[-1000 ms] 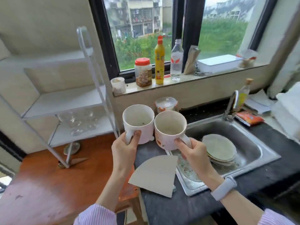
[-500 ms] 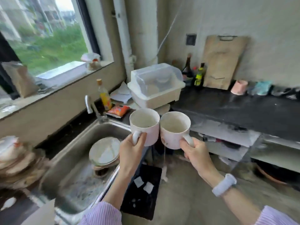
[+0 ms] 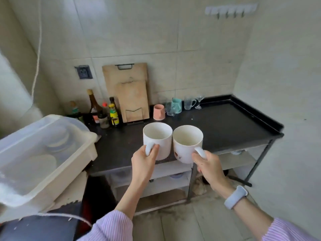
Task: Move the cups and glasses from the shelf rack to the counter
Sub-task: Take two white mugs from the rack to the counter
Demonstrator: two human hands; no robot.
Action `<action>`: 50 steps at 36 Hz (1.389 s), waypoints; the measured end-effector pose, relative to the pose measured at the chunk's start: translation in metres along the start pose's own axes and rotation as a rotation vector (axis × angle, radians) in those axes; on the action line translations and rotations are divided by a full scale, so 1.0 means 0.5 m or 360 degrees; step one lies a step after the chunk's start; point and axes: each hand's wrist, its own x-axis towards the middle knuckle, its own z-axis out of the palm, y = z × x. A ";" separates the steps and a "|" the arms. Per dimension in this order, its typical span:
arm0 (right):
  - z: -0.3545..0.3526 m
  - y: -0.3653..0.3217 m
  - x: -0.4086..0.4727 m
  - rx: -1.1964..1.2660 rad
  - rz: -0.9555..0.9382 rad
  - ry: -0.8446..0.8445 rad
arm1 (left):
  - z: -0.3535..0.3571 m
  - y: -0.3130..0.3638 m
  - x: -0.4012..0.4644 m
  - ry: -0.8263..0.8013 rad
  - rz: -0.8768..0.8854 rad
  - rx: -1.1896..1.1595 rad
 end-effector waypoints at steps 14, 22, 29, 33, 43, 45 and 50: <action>-0.033 0.062 0.343 -0.0043 0.0167 0.0351 | 0.264 -0.038 0.361 -0.0385 -0.0011 -0.0089; -0.069 0.160 0.549 -0.0071 0.0291 0.0337 | 0.442 -0.108 0.501 -0.0436 -0.0191 -0.0092; -0.103 0.272 0.797 -0.0094 0.0446 0.0173 | 0.627 -0.166 0.650 -0.0323 -0.0371 -0.0022; -0.112 0.329 0.914 -0.0168 0.0503 0.0073 | 0.711 -0.200 0.728 -0.0234 -0.0542 -0.0035; -0.083 0.443 1.117 -0.0224 0.0622 -0.0161 | 0.832 -0.333 0.845 -0.0118 -0.0750 0.0000; -0.073 0.459 1.144 -0.0209 0.0633 -0.0183 | 0.843 -0.352 0.858 -0.0119 -0.0776 0.0013; -0.050 0.480 1.199 -0.0249 0.0629 -0.0230 | 0.860 -0.389 0.883 -0.0087 -0.0809 -0.0052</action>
